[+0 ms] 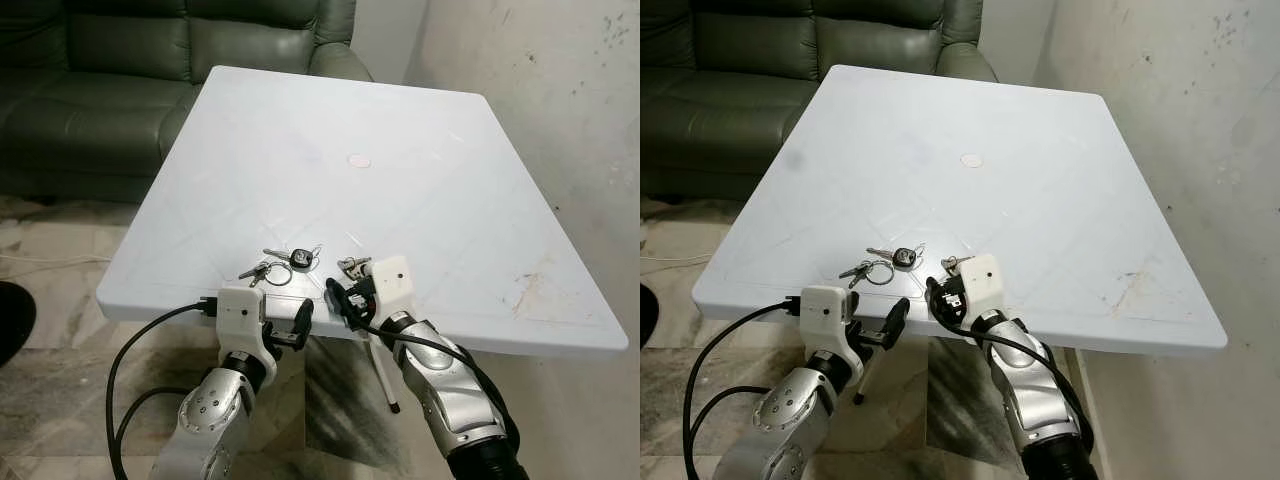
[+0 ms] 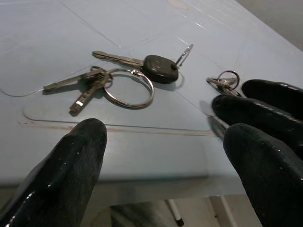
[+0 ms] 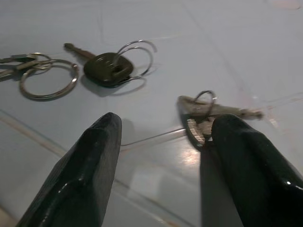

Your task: Hang keys on a hook

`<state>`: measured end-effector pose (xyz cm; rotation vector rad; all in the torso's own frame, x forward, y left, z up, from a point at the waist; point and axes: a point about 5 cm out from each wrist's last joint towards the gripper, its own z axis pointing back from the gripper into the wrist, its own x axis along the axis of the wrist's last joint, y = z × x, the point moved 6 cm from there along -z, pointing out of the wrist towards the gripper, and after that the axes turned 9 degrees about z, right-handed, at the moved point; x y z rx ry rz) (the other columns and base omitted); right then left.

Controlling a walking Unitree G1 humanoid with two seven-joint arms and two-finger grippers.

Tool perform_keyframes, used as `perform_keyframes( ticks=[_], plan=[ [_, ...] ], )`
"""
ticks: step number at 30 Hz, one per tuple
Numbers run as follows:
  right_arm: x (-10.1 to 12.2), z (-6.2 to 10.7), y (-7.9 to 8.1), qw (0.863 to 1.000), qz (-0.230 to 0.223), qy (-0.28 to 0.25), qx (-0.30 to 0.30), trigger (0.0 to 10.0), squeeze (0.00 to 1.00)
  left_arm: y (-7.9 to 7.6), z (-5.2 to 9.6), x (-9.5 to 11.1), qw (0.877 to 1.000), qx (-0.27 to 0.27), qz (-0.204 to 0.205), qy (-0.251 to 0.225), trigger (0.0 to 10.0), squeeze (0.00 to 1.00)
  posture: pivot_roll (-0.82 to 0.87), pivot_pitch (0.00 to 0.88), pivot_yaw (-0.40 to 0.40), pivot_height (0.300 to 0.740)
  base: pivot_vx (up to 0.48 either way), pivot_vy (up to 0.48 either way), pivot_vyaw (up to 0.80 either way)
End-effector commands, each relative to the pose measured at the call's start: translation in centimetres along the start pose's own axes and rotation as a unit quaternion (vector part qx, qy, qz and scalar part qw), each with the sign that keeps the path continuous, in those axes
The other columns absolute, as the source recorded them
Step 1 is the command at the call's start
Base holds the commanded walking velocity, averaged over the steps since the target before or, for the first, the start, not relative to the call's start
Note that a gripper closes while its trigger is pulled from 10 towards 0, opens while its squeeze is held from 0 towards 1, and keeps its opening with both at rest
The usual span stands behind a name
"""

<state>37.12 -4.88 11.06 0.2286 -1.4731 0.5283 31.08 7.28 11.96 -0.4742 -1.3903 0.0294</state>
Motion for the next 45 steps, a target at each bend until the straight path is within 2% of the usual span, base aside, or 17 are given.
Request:
perform_keyframes(
  ticks=[1, 11, 17, 30, 31, 32, 33, 34, 35, 37, 38, 39, 40, 42, 43, 45],
  plan=[
    [-0.2, 0.1, 0.1, 1.0, -0.007, 0.003, 0.004, 10.0, 0.0, -0.6, 0.2, 0.0, 1.0, -0.005, -0.004, 0.004, 10.0, 0.0, 0.1, 0.172, -0.123, 0.74, 0.0, 0.0, 0.0],
    [0.7, -0.4, 0.3, 0.999, -0.031, -0.012, 0.006, 10.0, 0.0, -0.6, 0.1, 0.0, 1.0, -0.004, -0.002, 0.004, 10.0, 0.0, 0.1, 0.17, -0.124, 0.74, 0.0, 0.0, 0.0],
    [1.1, -0.9, -0.4, 0.999, -0.044, -0.009, -0.024, 10.0, 0.0, -0.7, 0.1, 0.1, 1.0, -0.002, 0.0, 0.005, 10.0, 0.0, 0.1, 0.173, -0.123, 0.74, 0.0, 0.0, 0.0],
    [0.7, -1.3, -0.8, 0.998, -0.023, 0.014, -0.061, 10.0, 0.0, -0.6, 0.1, 0.1, 1.0, 0.001, 0.007, 0.005, 10.0, 0.0, 0.1, 0.179, -0.122, 0.74, 0.0, 0.0, 0.0],
    [0.6, -1.4, -0.7, 0.998, -0.023, 0.016, -0.062, 5.0, 0.0, -0.7, 0.2, 0.2, 1.0, 0.002, 0.008, 0.005, 10.0, 0.0, 0.1, 0.181, -0.124, 0.74, 0.0, 0.0, 0.0],
    [0.6, -1.4, -0.7, 0.998, -0.023, 0.017, -0.064, 4.7, 0.0, -0.6, 0.2, 0.2, 1.0, 0.002, 0.008, 0.005, 10.0, 0.0, 0.1, 0.181, -0.124, 0.74, 0.0, 0.0, 0.0],
    [0.6, -1.4, -0.7, 0.997, -0.022, 0.018, -0.066, 3.7, 0.0, -0.6, 0.2, 0.2, 1.0, 0.003, 0.008, 0.004, 10.0, 0.0, 0.1, 0.181, -0.124, 0.74, 0.0, 0.0, 0.0],
    [0.5, -1.5, -0.6, 0.997, -0.022, 0.019, -0.067, 3.6, 0.0, -0.6, 0.2, 0.2, 1.0, 0.003, 0.009, 0.004, 10.0, 0.0, 0.1, 0.182, -0.125, 0.74, 0.0, 0.0, 0.0],
    [0.5, -1.5, -0.6, 0.997, -0.022, 0.02, -0.068, 2.9, 0.0, -0.6, 0.2, 0.2, 1.0, 0.003, 0.009, 0.004, 10.0, 0.0, 0.1, 0.182, -0.125, 0.74, 0.0, 0.0, 0.0],
    [0.4, -1.6, -0.4, 0.997, -0.025, 0.022, -0.07, 2.9, 0.0, -0.6, 0.2, 0.2, 1.0, 0.004, 0.011, 0.004, 10.0, 0.0, 0.1, 0.182, -0.125, 0.74, 0.0, 0.0, 0.0],
    [0.3, -1.6, -0.3, 0.997, -0.027, 0.024, -0.071, 3.3, 0.0, -0.6, 0.2, 0.2, 1.0, 0.004, 0.01, 0.004, 10.0, 0.0, 0.1, 0.184, -0.126, 0.74, 0.0, 0.0, 0.0],
    [0.3, -1.7, -0.2, 0.997, -0.028, 0.024, -0.071, 2.8, 0.0, -0.6, 0.2, 0.2, 1.0, 0.004, 0.01, 0.004, 10.0, 0.0, 0.1, 0.184, -0.126, 0.74, 0.0, 0.0, 0.0],
    [0.3, -1.7, -0.1, 0.996, -0.032, 0.024, -0.075, 3.4, 0.0, -0.7, 0.2, 0.2, 1.0, 0.004, 0.011, 0.004, 10.0, 0.0, 0.1, 0.184, -0.126, 0.74, 0.0, 0.0, 0.0],
    [0.3, -1.9, 0.1, 0.996, -0.037, 0.028, -0.077, 6.0, 0.0, -0.7, 0.2, 0.2, 1.0, 0.004, 0.011, 0.005, 10.0, 0.0, 0.1, 0.184, -0.126, 0.74, 0.0, 0.0, 0.0],
    [0.4, -1.9, 0.2, 0.996, -0.039, 0.026, -0.076, 10.0, 0.0, -0.7, 0.2, 0.2, 1.0, 0.004, 0.011, 0.005, 10.0, 0.0, 0.1, 0.185, -0.126, 0.74, 0.0, 0.0, 0.0],
    [0.5, -2.0, 0.3, 0.996, -0.043, 0.022, -0.079, 10.0, 0.0, -0.7, 0.2, 0.2, 1.0, 0.004, 0.011, 0.005, 10.0, 0.0, 0.1, 0.186, -0.126, 0.74, 0.0, 0.0, 0.0]
  ],
)
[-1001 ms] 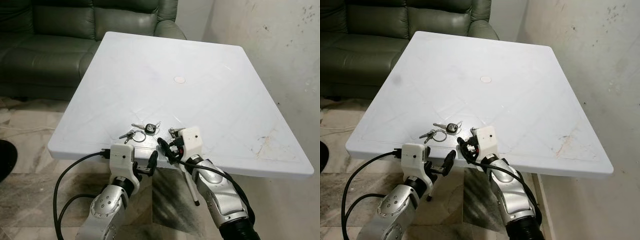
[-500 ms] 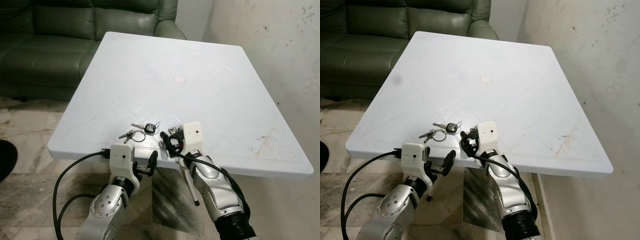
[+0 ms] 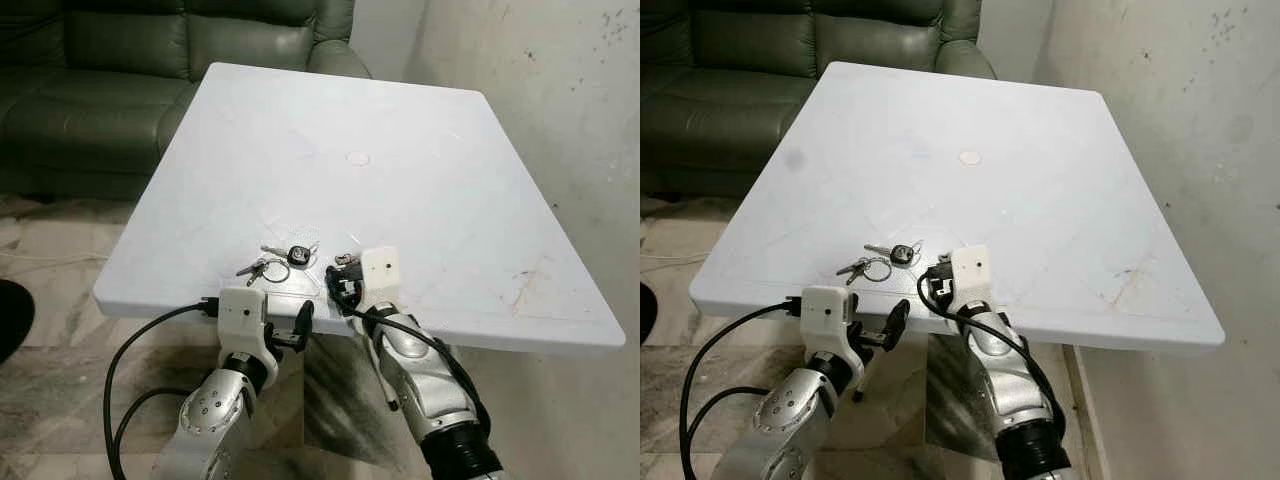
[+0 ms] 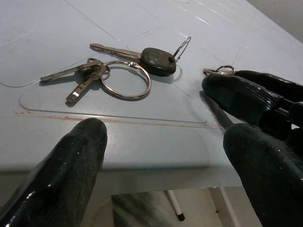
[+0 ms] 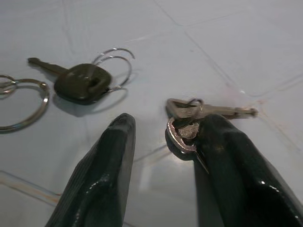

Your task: Hang keys on a hook

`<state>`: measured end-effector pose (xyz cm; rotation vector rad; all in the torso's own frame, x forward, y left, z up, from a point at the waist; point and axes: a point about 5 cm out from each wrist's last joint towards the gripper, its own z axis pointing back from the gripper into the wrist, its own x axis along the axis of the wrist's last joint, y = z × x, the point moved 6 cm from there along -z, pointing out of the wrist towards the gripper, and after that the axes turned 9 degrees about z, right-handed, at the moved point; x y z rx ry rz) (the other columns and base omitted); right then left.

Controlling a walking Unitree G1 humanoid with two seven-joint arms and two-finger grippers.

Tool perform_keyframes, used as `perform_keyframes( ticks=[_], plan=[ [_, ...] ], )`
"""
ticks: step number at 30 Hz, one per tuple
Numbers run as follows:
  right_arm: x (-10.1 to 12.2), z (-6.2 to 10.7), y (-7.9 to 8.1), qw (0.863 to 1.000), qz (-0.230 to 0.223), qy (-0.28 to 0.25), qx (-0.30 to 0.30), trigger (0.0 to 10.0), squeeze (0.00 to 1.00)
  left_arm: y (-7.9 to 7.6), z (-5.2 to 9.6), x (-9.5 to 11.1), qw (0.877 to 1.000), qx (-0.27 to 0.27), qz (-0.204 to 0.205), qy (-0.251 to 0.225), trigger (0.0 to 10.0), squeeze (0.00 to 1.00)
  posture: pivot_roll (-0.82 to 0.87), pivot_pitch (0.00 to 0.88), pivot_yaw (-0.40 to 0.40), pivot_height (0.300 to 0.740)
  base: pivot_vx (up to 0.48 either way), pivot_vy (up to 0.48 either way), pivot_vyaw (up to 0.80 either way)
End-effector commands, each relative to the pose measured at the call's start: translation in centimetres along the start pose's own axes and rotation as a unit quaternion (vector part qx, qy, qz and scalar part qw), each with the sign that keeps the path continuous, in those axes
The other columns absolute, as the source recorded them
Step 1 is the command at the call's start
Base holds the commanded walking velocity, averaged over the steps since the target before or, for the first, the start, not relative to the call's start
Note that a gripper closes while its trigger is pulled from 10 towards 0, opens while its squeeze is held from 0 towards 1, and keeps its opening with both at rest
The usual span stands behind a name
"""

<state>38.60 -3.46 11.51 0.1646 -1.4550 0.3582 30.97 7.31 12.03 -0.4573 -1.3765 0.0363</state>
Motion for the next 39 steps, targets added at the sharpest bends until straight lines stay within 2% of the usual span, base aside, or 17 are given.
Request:
perform_keyframes(
  ticks=[1, 12, 13, 14, 16, 18, 19, 20, 21, 22, 26, 28, 30, 32, 33, 34, 39],
  plan=[
    [-0.2, -0.1, -0.1, 1.0, -0.004, 0.005, -0.009, 10.0, 0.0, -0.7, 0.1, 0.1, 1.0, -0.004, 0.012, -0.002, 10.0, 0.0, 0.1, 0.186, -0.126, 0.74, 0.0, 0.0, 0.0],
    [0.3, -0.6, -0.5, 0.999, -0.025, 0.002, -0.043, 10.0, 0.0, -0.8, 0.0, 0.1, 1.0, -0.006, 0.013, -0.003, 10.0, 0.0, 0.1, 0.186, -0.125, 0.74, 0.0, 0.0, 0.0],
    [0.3, -0.6, -0.6, 0.999, -0.023, 0.002, -0.047, 8.8, 0.0, -0.8, 0.0, 0.1, 1.0, -0.006, 0.013, -0.003, 10.0, 0.0, 0.1, 0.186, -0.125, 0.74, 0.0, 0.0, 0.0],
    [0.3, -0.6, -0.6, 0.999, -0.022, 0.004, -0.05, 8.5, 0.0, -0.8, 0.0, 0.1, 1.0, -0.006, 0.013, -0.003, 10.0, 0.0, 0.1, 0.186, -0.126, 0.74, 0.0, 0.0, 0.0],
    [0.2, -0.7, -0.7, 0.998, -0.019, 0.006, -0.056, 4.9, 0.0, -0.9, 0.0, 0.2, 1.0, -0.006, 0.014, -0.003, 10.0, 0.0, 0.1, 0.186, -0.126, 0.74, 0.0, 0.0, 0.0],
    [0.2, -0.7, -0.7, 0.998, -0.018, 0.006, -0.058, 4.2, 0.0, -0.9, 0.0, 0.2, 1.0, -0.006, 0.014, -0.003, 10.0, 0.0, 0.1, 0.186, -0.126, 0.74, 0.0, 0.0, 0.0],
    [0.2, -0.7, -0.7, 0.998, -0.018, 0.006, -0.059, 2.2, 0.0, -0.9, 0.0, 0.2, 1.0, -0.006, 0.014, -0.003, 10.0, 0.0, 0.1, 0.188, -0.126, 0.74, 0.0, 0.0, 0.0],
    [0.1, -0.7, -0.7, 0.998, -0.018, 0.006, -0.06, 1.5, 0.0, -0.9, 0.0, 0.2, 1.0, -0.006, 0.015, -0.003, 10.0, 0.0, 0.1, 0.188, -0.126, 0.74, 0.0, 0.0, 0.0],
    [0.1, -0.7, -0.6, 0.998, -0.019, 0.006, -0.061, 0.0, 0.0, -0.9, 0.0, 0.2, 1.0, -0.006, 0.015, -0.003, 10.0, 0.0, 0.1, 0.188, -0.126, 0.74, 0.0, 0.0, 0.0],
    [0.2, -0.7, -0.6, 0.998, -0.017, 0.002, -0.064, 0.0, 0.0, -0.9, 0.1, 0.2, 1.0, -0.006, 0.015, -0.003, 10.0, 0.0, 0.1, 0.188, -0.126, 0.74, 0.0, 0.0, 0.0],
    [0.3, -0.6, -0.3, 0.998, -0.029, -0.004, -0.06, 0.0, 0.0, -0.9, 0.1, 0.1, 1.0, -0.004, 0.017, -0.003, 10.0, 0.0, 0.1, 0.19, -0.126, 0.74, 0.0, 0.0, 0.0],
    [0.3, -0.6, -0.2, 0.998, -0.028, -0.002, -0.059, 2.1, 0.0, -0.9, 0.1, 0.1, 1.0, -0.005, 0.017, -0.003, 10.0, 0.0, 0.1, 0.19, -0.126, 0.74, 0.0, 0.0, 0.0],
    [0.2, -0.6, -0.2, 0.998, -0.029, 0.0, -0.058, 1.6, 0.0, -0.9, 0.1, 0.1, 1.0, -0.005, 0.017, -0.003, 10.0, 0.0, 0.1, 0.19, -0.126, 0.74, 0.0, 0.0, 0.0],
    [0.3, -0.8, 0.0, 0.998, -0.031, 0.001, -0.052, 5.2, 0.0, -1.0, 0.0, 0.1, 1.0, -0.006, 0.016, -0.002, 10.0, 0.0, 0.1, 0.19, -0.126, 0.74, 0.0, 0.0, 0.0],
    [0.3, -0.8, 0.0, 0.998, -0.031, 0.001, -0.052, 5.2, 0.0, -1.0, 0.0, 0.1, 1.0, -0.006, 0.016, -0.002, 10.0, 0.0, 0.1, 0.19, -0.126, 0.74, 0.0, 0.0, 0.0],
    [0.3, -0.8, 0.1, 0.998, -0.032, 0.001, -0.049, 10.0, 0.0, -1.0, 0.0, 0.1, 1.0, -0.006, 0.016, -0.003, 10.0, 0.0, 0.1, 0.19, -0.126, 0.74, 0.0, 0.0, 0.0],
    [0.3, -0.9, 0.4, 0.998, -0.035, 0.002, -0.042, 10.0, 0.0, -0.9, 0.0, 0.1, 1.0, -0.005, 0.016, -0.003, 10.0, 0.0, 0.1, 0.188, -0.125, 0.74, 0.0, 0.0, 0.0]
  ],
)
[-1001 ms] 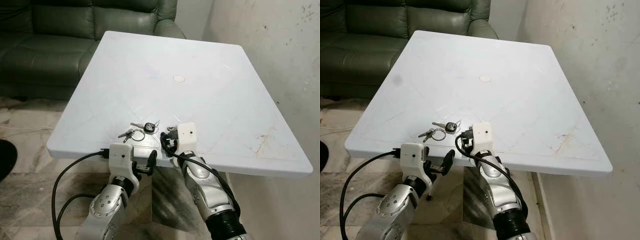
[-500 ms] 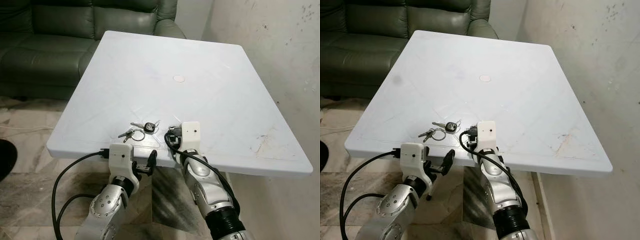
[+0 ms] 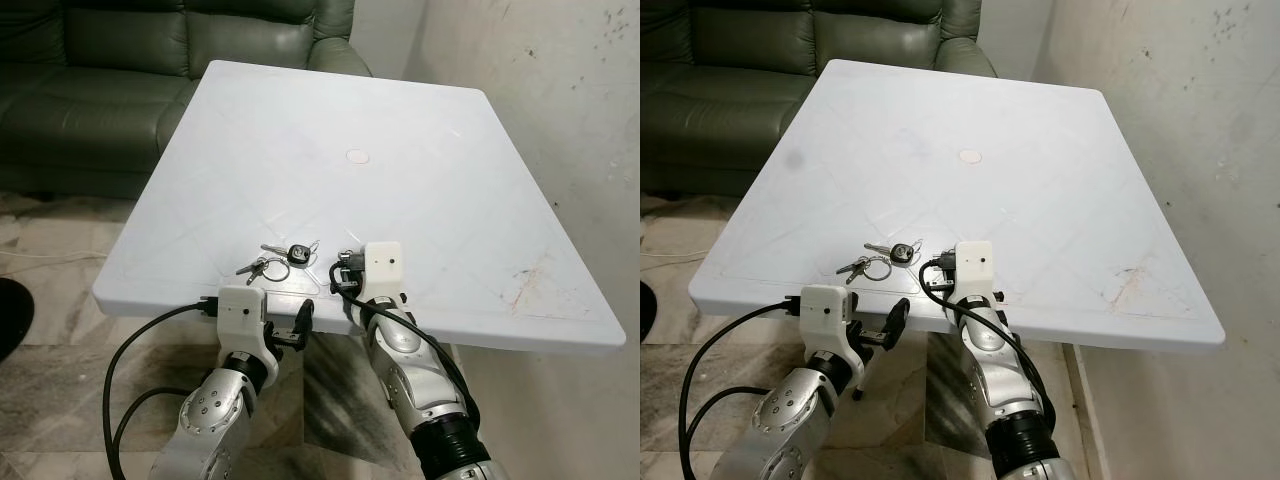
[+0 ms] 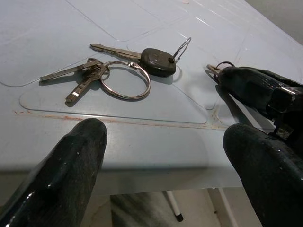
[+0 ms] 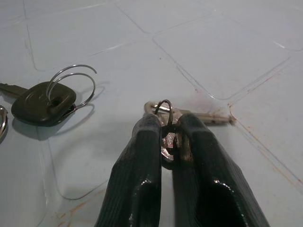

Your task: Hang keys on a hook

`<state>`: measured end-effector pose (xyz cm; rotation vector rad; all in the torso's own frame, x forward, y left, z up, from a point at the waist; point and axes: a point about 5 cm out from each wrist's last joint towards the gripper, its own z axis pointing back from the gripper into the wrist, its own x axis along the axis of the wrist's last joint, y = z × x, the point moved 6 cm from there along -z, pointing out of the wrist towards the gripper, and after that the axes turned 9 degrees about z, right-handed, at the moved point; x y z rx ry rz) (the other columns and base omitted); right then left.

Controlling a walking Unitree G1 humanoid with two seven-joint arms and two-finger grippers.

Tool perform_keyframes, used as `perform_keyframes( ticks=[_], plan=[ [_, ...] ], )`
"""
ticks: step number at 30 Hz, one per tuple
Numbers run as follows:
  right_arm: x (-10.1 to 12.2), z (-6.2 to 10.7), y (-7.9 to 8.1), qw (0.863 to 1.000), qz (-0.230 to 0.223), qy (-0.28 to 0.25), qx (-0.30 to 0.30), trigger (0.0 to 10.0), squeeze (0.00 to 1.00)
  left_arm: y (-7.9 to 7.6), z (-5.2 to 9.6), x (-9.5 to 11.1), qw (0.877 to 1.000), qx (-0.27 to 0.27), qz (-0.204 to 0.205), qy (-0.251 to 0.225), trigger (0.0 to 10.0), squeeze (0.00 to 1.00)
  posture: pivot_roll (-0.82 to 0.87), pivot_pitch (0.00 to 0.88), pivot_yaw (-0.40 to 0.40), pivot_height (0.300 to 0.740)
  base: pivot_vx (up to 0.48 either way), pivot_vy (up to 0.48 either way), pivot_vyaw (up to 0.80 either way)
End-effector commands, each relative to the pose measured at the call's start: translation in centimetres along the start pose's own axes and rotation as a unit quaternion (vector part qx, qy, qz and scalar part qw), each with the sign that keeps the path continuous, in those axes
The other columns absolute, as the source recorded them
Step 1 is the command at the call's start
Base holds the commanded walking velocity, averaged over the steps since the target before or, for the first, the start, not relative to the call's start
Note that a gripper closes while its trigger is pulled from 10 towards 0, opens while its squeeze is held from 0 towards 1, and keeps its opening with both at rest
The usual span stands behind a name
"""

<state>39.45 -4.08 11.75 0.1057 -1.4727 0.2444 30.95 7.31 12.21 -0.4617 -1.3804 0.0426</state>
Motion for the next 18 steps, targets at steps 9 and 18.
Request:
perform_keyframes(
  ticks=[9, 18],
  plan=[
    [0.2, -0.22, 1.7, 1.0, -0.022, 0.006, 0.016, 10.0, 0.0, -0.84, 0.01, 0.01, 1.0, -0.005, 0.013, -0.001, 10.0, 0.0, 0.11, 0.189, -0.126, 0.74, 0.0, 0.0, 0.0],
    [0.68, -0.16, 1.99, 1.0, -0.023, -0.006, 0.012, 0.0, 0.0, -0.86, -0.03, 0.05, 1.0, -0.004, 0.014, -0.002, 10.0, 0.0, 0.11, 0.181, -0.129, 0.74, 0.0, 0.0, 0.0]
  ],
)
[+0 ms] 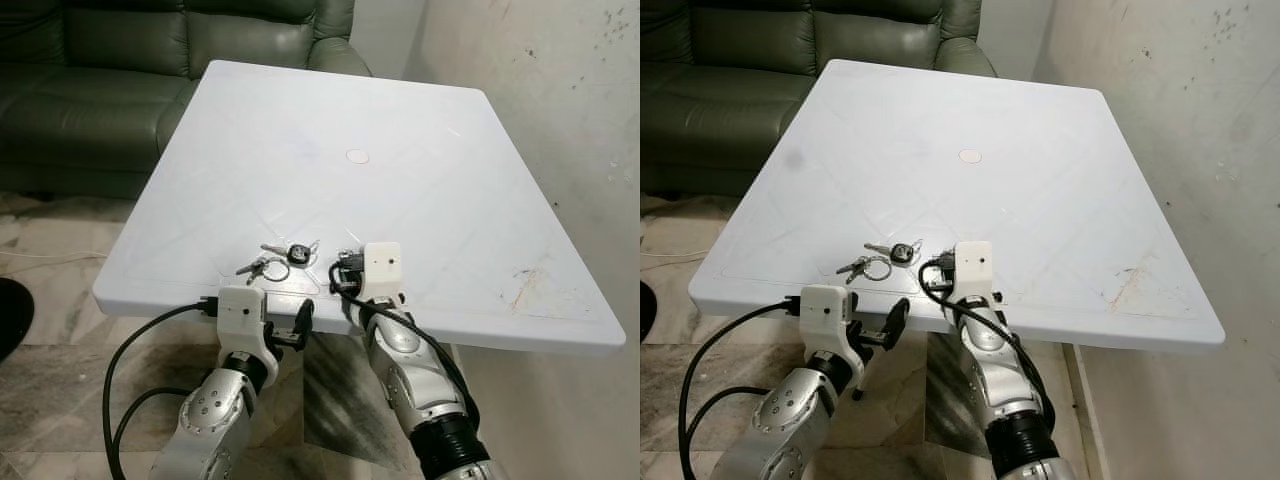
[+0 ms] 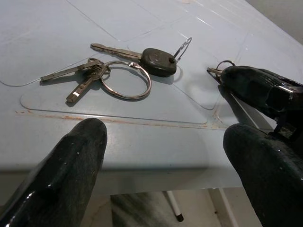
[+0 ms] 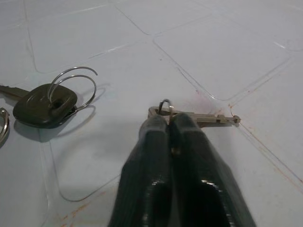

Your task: Hang keys on a hook

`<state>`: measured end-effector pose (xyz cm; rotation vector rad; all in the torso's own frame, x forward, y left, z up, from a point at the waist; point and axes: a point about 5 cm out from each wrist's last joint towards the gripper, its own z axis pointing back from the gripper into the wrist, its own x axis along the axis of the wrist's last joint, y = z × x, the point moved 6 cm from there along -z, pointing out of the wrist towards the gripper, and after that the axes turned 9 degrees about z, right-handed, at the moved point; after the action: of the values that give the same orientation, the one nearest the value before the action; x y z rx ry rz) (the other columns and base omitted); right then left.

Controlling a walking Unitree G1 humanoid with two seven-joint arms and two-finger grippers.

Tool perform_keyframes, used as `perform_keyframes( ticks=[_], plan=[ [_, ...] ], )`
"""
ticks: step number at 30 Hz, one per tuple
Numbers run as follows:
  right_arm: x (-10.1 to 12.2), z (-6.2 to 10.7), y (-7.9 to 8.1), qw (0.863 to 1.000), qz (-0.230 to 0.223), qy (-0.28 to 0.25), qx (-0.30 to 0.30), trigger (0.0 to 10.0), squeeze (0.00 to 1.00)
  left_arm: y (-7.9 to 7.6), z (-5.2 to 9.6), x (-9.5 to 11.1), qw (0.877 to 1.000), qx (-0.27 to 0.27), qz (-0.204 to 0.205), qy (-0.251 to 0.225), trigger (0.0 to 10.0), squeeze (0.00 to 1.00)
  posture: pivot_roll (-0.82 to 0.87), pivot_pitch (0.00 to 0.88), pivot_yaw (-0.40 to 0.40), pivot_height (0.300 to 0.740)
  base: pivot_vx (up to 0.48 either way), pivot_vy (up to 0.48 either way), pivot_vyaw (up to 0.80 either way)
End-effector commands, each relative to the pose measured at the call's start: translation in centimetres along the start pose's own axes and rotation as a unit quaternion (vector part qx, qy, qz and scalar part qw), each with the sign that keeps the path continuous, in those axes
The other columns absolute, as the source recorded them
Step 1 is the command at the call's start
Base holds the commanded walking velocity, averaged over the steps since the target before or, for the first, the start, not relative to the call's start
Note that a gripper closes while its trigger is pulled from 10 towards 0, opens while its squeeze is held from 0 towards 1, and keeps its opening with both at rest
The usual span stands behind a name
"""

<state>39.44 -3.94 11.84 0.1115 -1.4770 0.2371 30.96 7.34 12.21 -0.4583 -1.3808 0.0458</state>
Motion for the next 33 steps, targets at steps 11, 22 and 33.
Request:
perform_keyframes(
  ticks=[11, 22, 33],
  plan=[
    [0.6, -0.1, 2.0, 0.999, -0.028, -0.003, 0.017, 0.0, 0.0, -0.8, -0.1, 0.2, 1.0, -0.002, 0.015, -0.005, 10.0, 0.0, 0.11, 0.185, -0.132, 0.74, 0.0, 0.0, 0.0],
    [2.6, 0.4, 0.1, 0.996, -0.064, -0.06, 0.0, 0.0, 0.0, -0.6, -0.8, 1.0, 0.999, 0.0, 0.029, -0.02, 10.0, 0.0, 0.1, 0.168, -0.124, 0.74, 0.0, 0.0, 0.0],
    [4.3, 3.9, -3.8, 0.982, -0.072, -0.172, 0.009, 10.0, 0.0, -0.3, -2.4, 3.2, 0.998, -0.009, 0.027, -0.063, 10.0, 0.0, 0.05, 0.109, -0.094, 0.74, 0.0, 0.0, 0.0]
  ],
)
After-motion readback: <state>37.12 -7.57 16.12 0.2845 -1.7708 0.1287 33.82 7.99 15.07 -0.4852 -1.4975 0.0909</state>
